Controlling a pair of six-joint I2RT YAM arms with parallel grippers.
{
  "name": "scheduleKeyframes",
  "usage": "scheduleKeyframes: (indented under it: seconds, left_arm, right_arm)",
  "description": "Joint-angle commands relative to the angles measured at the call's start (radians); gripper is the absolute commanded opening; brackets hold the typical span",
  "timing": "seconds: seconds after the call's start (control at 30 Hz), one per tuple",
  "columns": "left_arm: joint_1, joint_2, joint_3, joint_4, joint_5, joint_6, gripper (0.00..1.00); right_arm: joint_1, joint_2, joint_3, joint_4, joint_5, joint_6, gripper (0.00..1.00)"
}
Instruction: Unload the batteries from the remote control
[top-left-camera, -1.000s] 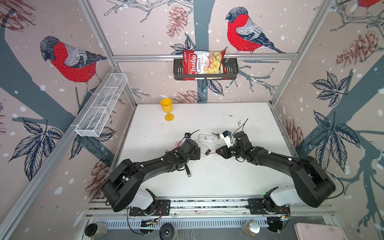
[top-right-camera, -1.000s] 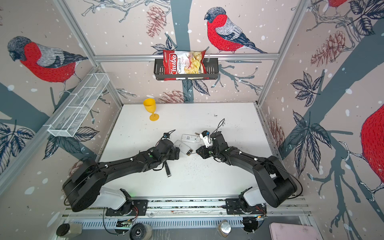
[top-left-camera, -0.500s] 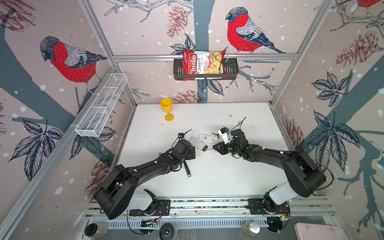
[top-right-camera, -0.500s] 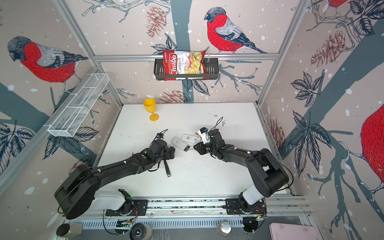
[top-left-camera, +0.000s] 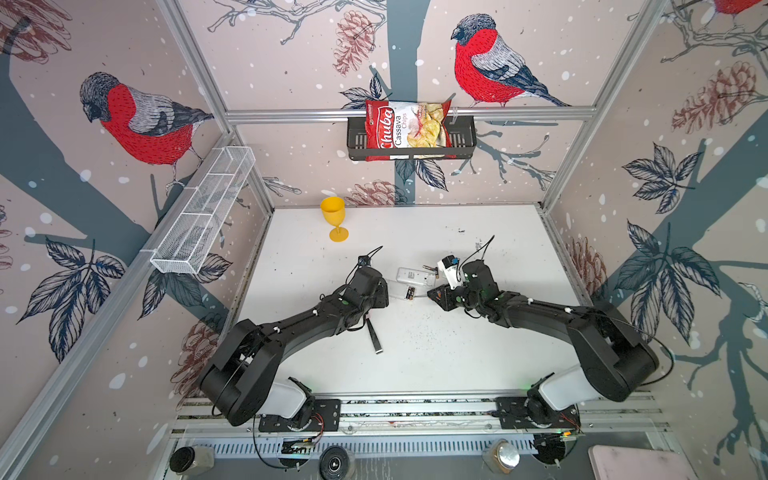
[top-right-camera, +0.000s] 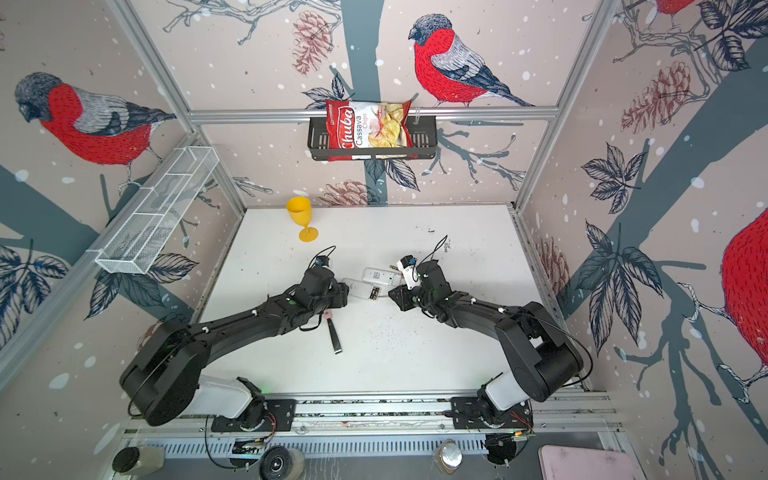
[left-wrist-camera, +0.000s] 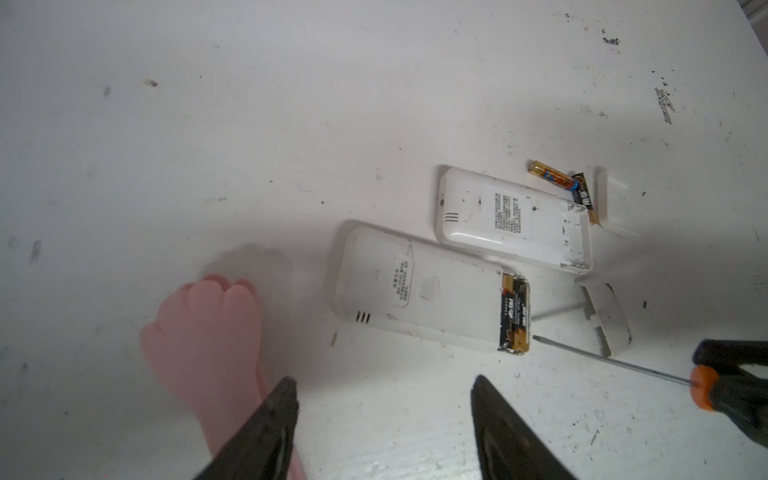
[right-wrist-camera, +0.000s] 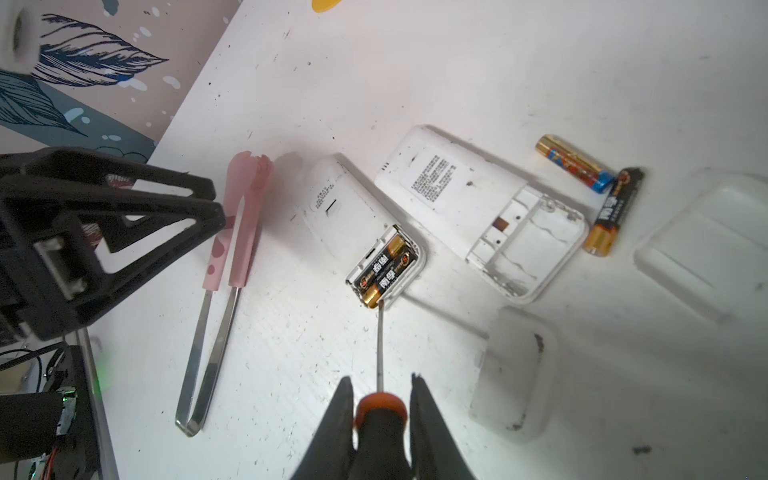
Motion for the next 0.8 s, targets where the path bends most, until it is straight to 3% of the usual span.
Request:
scheduleKeyframes:
  seconds: [0.0,0.4,0.77]
  left_arm:
    - [0.014,0.032,0.040,0.002,0.013,0.037,0.65]
    - [0.031,0.125,0.073,0.053,0.091,0.009,0.65]
    - [0.030,0.191,0.105,0.047,0.046,0.036,0.64]
  right_arm:
    - [-0.001,-0.031,0.002,0.020,-0.005,-0.029,0.00]
    - [-0.011,0.036,0.053,-0.027,-0.011,-0.068,0.00]
    - [-0.008,0.063,0.065,-0.029,-0.014,-0.080,0.00]
